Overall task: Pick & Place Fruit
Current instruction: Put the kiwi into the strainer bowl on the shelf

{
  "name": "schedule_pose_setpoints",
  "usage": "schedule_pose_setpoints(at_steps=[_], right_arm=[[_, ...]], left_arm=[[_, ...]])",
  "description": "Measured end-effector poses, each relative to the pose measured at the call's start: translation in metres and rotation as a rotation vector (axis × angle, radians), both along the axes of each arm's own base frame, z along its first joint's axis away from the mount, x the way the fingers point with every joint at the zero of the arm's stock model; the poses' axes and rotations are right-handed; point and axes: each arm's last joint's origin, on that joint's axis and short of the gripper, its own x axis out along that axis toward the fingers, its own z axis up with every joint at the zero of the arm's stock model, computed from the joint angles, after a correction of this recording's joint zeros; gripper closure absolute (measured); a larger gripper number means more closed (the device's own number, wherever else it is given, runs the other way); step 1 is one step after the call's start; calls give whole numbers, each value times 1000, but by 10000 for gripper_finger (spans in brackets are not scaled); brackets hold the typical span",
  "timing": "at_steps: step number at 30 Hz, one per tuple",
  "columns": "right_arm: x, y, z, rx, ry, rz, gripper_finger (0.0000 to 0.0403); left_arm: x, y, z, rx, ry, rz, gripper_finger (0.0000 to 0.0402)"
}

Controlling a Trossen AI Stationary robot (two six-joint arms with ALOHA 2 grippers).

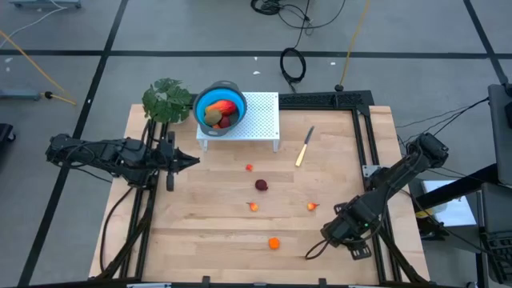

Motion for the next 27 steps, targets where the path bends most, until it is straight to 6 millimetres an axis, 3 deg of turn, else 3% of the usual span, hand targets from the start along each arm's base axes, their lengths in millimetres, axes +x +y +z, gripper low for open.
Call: schedule_pose_setpoints(at_steps=[5, 11, 19, 27], right_arm=[[-3, -3, -11, -14, 15, 0, 145], [-5, -4, -23, -17, 17, -7, 148], [-6, -4, -35, 5, -9, -18, 147], [-17, -2, -50, -21, -12, 20, 148]], left_arm=[[0, 0, 0, -13, 3, 0, 388], [0, 0, -1, -16, 5, -3, 400], [0, 0, -1, -22, 4, -1, 386], [-1, 0, -3, -22, 27, 1, 398]])
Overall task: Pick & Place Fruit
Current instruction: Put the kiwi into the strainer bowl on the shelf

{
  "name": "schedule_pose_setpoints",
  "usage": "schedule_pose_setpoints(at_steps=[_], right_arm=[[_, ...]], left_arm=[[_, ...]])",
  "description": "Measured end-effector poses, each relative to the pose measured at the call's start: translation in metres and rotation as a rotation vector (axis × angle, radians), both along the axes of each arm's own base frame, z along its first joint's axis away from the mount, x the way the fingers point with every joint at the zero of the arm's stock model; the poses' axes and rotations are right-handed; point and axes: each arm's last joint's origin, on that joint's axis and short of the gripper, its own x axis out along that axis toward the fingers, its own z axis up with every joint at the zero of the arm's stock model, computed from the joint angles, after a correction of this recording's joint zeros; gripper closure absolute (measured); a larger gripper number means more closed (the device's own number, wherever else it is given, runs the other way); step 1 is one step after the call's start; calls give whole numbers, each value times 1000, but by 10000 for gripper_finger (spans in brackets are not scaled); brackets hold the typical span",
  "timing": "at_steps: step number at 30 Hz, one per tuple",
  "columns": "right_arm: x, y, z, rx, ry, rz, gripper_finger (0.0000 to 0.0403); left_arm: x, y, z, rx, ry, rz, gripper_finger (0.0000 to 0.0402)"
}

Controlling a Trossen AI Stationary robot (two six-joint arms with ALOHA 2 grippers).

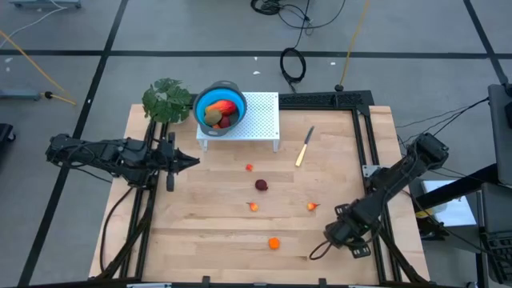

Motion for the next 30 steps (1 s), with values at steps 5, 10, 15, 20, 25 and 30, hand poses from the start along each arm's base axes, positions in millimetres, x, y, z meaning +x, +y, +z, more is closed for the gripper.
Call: schedule_pose_setpoints(at_steps=[5, 10, 15, 20, 25, 30], right_arm=[[-2, 1, -8, -47, -70, 10, 151], [-4, -1, -18, -30, -94, 9, 151], [-9, -5, -28, -44, -74, 14, 151], [-13, -10, -34, -69, -53, 15, 152], [-13, -9, -34, -60, -58, 19, 152], [-12, -9, -34, -55, -63, 16, 154]], left_arm=[[0, 0, 0, -7, 0, 3, 386], [0, 1, 0, -2, -1, 20, 383], [0, 1, 0, -3, -1, 20, 382], [0, 1, 0, -2, 1, 20, 382], [0, 1, 0, -2, 2, 20, 382], [0, 1, -1, 11, 7, 17, 382]])
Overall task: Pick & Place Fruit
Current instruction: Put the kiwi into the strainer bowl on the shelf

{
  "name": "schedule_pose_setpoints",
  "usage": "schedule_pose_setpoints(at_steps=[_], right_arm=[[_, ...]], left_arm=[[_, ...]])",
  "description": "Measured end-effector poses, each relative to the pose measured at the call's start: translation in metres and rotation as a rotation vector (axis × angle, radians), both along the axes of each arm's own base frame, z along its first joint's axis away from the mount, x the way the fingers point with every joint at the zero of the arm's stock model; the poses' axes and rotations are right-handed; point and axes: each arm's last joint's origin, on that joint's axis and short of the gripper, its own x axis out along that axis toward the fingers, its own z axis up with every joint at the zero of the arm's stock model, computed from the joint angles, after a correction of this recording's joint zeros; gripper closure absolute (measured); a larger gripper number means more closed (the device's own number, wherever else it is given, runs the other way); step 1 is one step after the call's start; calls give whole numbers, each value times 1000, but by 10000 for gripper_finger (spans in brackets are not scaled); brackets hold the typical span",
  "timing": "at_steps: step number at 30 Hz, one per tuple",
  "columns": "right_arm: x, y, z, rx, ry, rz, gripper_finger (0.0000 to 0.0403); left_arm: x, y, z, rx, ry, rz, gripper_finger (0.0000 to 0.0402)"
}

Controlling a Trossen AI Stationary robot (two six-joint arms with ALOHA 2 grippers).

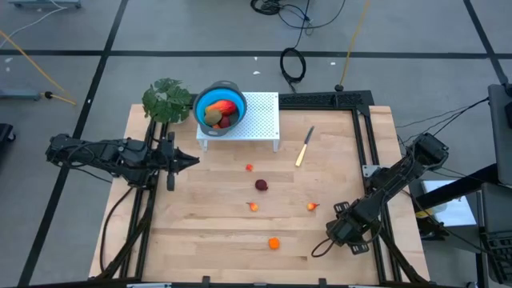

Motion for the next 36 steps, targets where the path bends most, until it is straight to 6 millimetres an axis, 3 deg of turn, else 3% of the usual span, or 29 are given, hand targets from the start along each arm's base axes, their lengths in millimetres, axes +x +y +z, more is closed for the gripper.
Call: schedule_pose_setpoints(at_steps=[11, 14, 18, 26, 36], right_arm=[[3, -1, 0, 7, -2, -17, 230], [7, -3, 0, 15, -7, -69, 228], [13, -5, 1, 33, -14, -159, 220], [33, -3, 7, 137, -97, -287, 229], [69, -13, 40, 418, -329, -519, 228]], left_arm=[[-1, 0, -4, -8, 40, 5, 383], [0, 0, -6, 3, 25, -8, 383], [-1, -1, -25, -8, -24, -28, 383], [-17, 1, -44, -51, -120, -69, 383], [-37, 5, -59, -41, -161, -81, 383]])
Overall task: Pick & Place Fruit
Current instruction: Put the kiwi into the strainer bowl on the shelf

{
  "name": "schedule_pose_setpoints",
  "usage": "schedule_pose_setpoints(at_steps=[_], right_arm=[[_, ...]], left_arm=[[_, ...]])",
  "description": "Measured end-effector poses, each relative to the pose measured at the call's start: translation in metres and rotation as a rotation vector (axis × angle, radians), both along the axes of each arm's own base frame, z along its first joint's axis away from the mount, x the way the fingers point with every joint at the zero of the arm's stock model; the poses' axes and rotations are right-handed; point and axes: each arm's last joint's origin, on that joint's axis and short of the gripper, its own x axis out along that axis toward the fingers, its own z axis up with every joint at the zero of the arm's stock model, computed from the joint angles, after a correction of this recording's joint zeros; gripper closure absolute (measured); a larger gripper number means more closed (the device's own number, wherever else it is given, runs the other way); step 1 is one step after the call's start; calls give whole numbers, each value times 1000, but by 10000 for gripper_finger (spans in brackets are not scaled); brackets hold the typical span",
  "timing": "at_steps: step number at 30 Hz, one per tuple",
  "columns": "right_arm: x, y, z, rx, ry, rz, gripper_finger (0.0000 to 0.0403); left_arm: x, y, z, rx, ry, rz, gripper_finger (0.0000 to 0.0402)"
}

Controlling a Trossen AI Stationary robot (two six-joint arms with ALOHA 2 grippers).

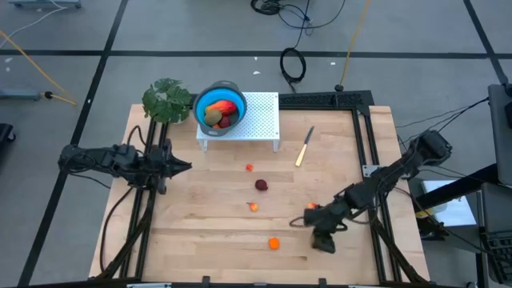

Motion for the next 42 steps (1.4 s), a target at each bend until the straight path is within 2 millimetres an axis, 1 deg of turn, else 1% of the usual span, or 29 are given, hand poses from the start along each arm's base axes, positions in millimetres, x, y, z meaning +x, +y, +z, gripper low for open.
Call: schedule_pose_setpoints(at_steps=[4, 9, 14, 19, 26, 32, 38, 42], right_arm=[[16, -10, 16, 122, -109, -117, 228], [37, -28, 34, 273, -246, -267, 228], [54, -50, 50, 351, -410, -435, 228], [64, -73, 67, 395, -608, -570, 226], [71, -108, 88, 469, -838, -823, 226], [72, -135, 98, 482, -963, -988, 225], [70, -163, 104, 418, -1075, -1052, 225], [67, -177, 108, 287, -1179, -1047, 225]], left_arm=[[-6, 1, -1, 9, -6, -2, 383], [-9, 2, -3, 25, 6, -4, 383], [-9, 2, -6, 32, 34, -4, 383], [-9, 2, -8, 36, 53, -4, 383], [-9, 2, -8, 38, 60, -2, 382], [-9, 2, -9, 31, 69, 0, 382], [-9, 3, -9, -16, 66, 34, 382], [-9, 3, -7, -71, 46, 54, 382]])
